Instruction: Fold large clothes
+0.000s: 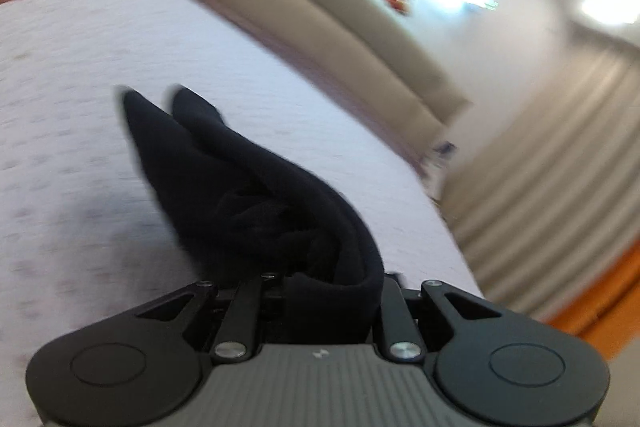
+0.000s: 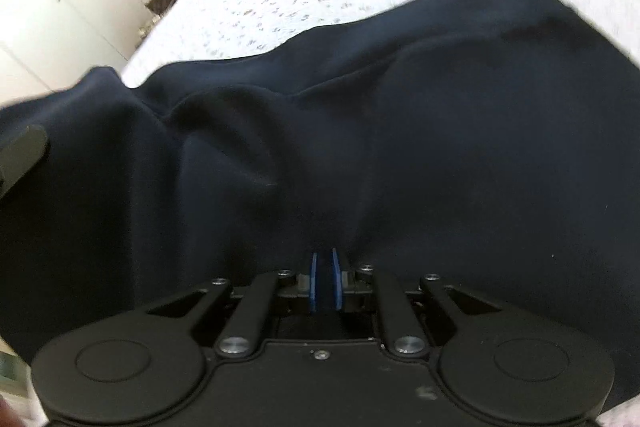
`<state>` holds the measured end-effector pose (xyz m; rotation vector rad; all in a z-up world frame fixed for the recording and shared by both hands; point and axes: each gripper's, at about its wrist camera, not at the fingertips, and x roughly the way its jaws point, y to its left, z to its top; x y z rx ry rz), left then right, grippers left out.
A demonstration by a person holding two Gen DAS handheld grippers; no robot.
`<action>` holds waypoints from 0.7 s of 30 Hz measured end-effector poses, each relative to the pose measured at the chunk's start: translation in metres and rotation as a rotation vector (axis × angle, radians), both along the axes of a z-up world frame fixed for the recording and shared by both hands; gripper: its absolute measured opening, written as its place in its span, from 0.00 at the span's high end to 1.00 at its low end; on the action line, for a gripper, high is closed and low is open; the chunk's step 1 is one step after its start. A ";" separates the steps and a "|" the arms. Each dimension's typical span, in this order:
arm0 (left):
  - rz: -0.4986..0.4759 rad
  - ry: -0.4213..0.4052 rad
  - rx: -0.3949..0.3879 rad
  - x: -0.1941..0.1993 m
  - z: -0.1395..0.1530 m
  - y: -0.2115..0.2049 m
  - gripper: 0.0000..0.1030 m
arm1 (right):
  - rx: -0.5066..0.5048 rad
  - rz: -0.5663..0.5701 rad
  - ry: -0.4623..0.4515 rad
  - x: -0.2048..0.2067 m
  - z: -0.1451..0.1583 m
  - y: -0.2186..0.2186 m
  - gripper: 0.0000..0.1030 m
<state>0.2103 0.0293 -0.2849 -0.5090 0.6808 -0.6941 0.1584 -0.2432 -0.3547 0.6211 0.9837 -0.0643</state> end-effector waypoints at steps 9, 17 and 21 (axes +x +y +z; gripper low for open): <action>-0.268 -0.047 0.008 -0.051 0.012 -0.133 0.84 | 0.062 -0.142 -0.097 -0.049 0.039 -0.129 0.88; -0.281 0.079 0.225 -0.056 -0.050 -0.199 0.84 | -0.005 -0.163 -0.098 -0.063 0.044 -0.221 0.65; -0.258 0.079 0.232 -0.055 -0.046 -0.203 0.84 | 0.123 -0.083 -0.147 -0.043 0.040 -0.222 0.24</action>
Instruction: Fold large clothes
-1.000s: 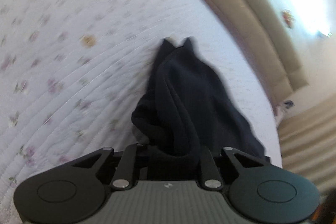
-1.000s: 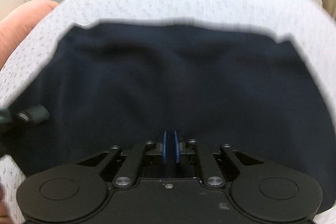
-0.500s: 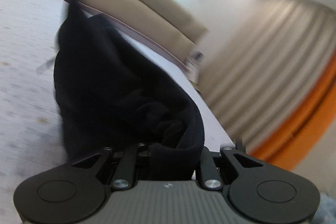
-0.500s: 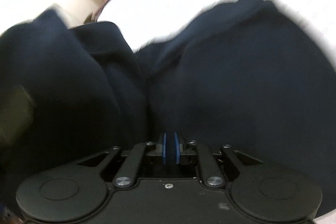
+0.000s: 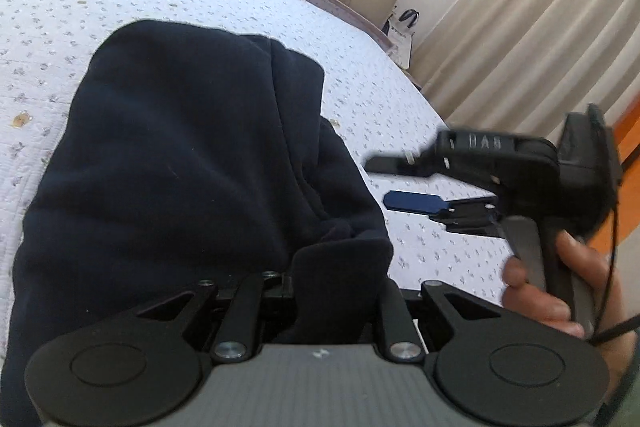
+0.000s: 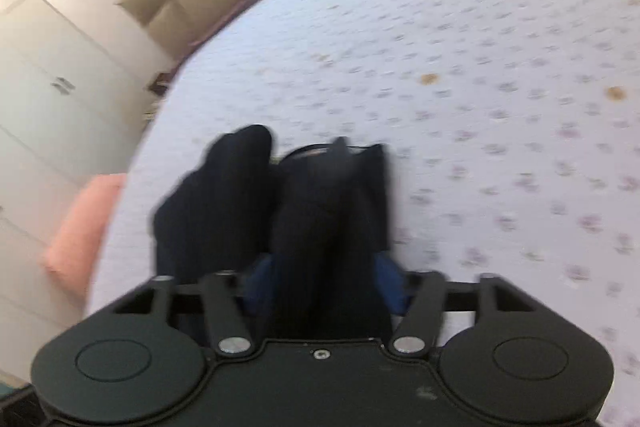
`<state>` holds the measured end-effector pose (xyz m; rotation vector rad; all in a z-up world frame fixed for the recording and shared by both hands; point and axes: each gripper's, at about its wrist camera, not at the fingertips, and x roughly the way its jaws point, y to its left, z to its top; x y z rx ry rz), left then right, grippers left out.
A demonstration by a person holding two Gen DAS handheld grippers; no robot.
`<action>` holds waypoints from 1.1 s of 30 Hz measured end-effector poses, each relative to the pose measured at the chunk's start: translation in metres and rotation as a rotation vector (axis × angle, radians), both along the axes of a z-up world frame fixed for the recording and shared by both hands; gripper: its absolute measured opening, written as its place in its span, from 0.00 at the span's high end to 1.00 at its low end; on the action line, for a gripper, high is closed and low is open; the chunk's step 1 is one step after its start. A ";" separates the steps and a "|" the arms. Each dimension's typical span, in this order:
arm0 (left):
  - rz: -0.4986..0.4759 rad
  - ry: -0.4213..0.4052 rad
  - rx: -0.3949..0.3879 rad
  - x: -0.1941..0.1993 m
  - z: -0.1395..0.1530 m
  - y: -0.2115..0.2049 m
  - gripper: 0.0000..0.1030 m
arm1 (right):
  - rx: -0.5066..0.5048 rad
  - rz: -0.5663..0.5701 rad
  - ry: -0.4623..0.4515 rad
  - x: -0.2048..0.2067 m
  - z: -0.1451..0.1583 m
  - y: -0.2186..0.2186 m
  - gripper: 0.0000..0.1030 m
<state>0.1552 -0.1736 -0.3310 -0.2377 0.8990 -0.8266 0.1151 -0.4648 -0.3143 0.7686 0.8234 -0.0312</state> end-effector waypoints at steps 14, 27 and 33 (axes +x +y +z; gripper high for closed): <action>0.004 -0.038 0.064 -0.020 0.002 0.005 0.84 | 0.349 0.137 -0.005 0.075 -0.026 -0.007 0.17; -0.119 -0.130 -0.011 -0.039 0.032 -0.048 0.83 | -0.029 0.166 -0.081 0.056 0.041 -0.026 0.84; -0.114 -0.042 0.097 -0.038 -0.023 -0.065 0.80 | -0.072 0.089 0.077 0.067 -0.024 -0.028 0.52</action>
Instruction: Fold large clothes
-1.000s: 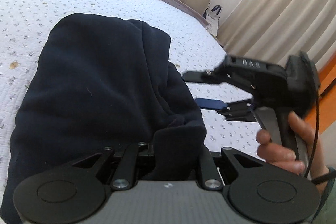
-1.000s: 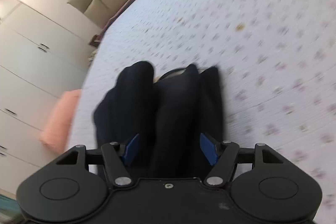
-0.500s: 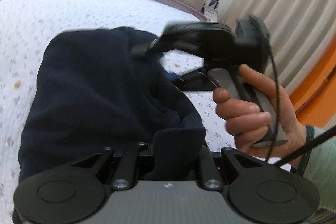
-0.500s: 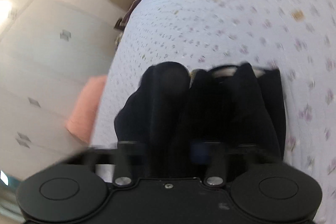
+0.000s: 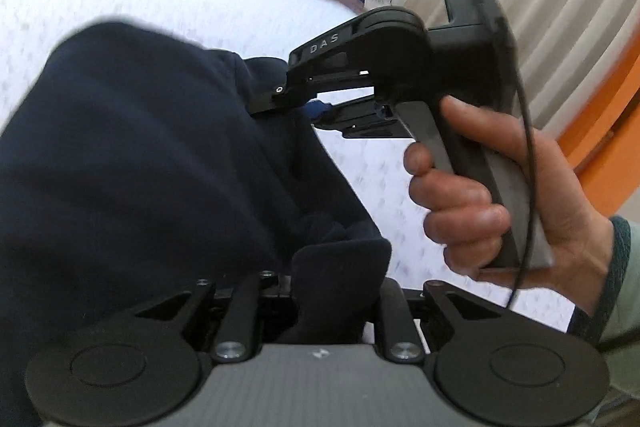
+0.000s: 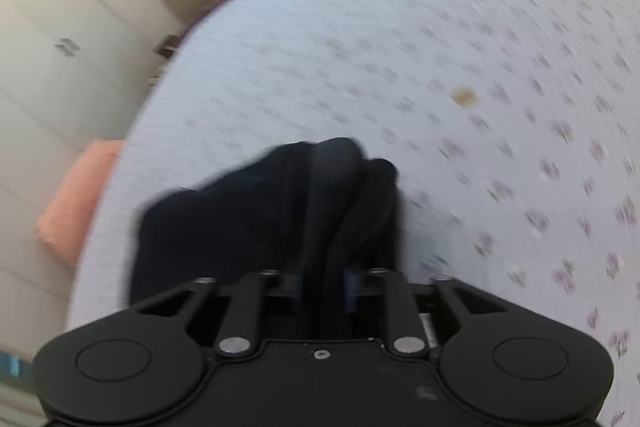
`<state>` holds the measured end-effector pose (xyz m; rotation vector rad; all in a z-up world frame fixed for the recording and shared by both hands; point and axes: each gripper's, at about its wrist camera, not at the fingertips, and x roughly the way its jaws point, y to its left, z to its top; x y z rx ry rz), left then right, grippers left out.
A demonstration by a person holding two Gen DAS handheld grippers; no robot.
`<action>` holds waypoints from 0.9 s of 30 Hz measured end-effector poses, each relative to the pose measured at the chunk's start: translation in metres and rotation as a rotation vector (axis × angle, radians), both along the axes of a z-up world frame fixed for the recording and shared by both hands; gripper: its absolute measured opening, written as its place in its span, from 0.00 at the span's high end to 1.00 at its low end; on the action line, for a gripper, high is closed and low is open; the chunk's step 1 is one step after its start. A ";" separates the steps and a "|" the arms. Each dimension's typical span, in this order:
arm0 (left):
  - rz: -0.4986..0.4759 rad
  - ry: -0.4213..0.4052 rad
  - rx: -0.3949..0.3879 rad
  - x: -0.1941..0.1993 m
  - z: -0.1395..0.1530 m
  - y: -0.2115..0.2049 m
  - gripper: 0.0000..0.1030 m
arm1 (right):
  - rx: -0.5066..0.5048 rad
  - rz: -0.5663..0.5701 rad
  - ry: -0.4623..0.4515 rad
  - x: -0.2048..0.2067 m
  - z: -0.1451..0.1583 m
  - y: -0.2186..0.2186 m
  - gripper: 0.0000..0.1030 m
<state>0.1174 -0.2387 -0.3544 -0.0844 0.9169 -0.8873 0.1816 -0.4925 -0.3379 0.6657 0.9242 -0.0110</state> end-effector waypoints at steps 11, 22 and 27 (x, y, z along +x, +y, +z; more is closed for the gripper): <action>-0.136 0.165 -0.156 -0.007 0.054 0.118 0.67 | -0.195 -0.016 -0.019 -0.078 0.076 0.019 0.23; -0.034 0.142 0.040 0.016 -0.001 0.158 0.94 | -0.436 0.227 0.216 -0.097 -0.002 0.136 1.00; -0.065 0.196 0.086 -0.003 -0.018 0.173 0.96 | -0.405 0.172 0.206 -0.101 0.006 0.113 1.00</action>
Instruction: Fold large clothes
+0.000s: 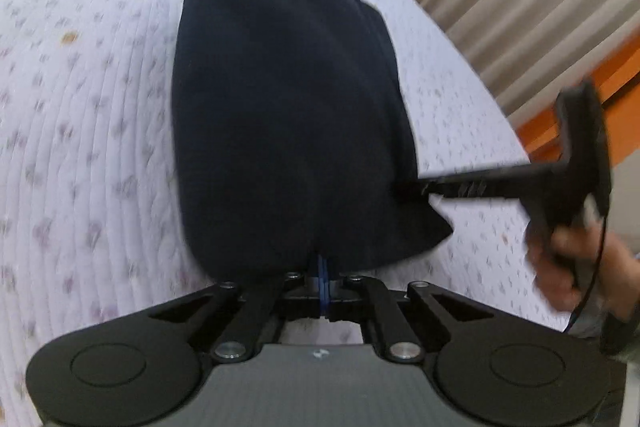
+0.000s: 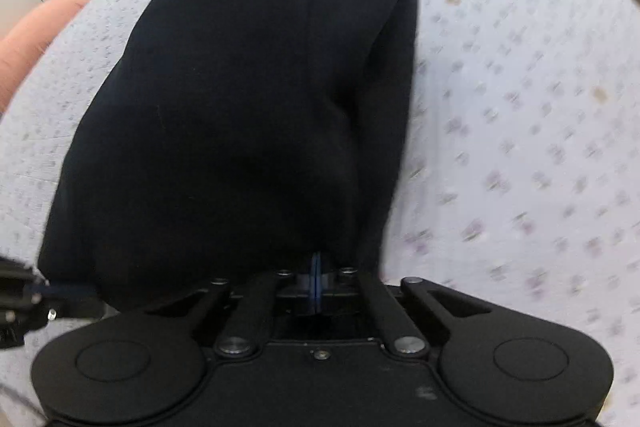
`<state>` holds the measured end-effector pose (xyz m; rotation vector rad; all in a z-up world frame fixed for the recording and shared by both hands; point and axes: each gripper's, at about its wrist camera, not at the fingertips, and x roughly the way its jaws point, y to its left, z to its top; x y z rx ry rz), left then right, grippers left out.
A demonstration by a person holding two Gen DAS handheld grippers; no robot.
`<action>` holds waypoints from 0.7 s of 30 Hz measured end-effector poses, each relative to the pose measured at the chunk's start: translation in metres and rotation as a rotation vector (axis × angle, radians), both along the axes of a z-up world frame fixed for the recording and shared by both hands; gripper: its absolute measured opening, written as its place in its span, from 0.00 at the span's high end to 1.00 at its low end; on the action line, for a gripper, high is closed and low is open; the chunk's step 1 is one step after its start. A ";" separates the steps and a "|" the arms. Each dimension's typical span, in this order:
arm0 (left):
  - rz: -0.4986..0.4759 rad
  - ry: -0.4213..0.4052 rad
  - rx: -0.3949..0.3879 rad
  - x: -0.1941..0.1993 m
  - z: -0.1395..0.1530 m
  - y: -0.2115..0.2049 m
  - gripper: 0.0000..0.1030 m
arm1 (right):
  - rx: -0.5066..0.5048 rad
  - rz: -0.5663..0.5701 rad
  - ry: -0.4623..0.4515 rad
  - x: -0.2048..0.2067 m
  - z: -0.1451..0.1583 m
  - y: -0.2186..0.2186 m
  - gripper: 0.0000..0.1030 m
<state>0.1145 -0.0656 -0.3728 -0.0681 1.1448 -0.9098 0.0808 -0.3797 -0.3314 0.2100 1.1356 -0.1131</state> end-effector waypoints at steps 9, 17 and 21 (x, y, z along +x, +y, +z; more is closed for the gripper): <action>-0.015 -0.119 -0.151 0.031 0.058 -0.007 0.87 | 0.019 0.082 -0.276 0.057 0.077 -0.013 0.87; -0.196 0.023 -0.131 0.016 0.040 -0.003 0.87 | -0.021 0.115 -0.271 0.074 0.068 -0.007 0.87; -0.153 -0.016 -0.230 0.023 0.061 0.007 0.87 | 0.091 0.079 -0.324 0.067 0.074 -0.016 0.80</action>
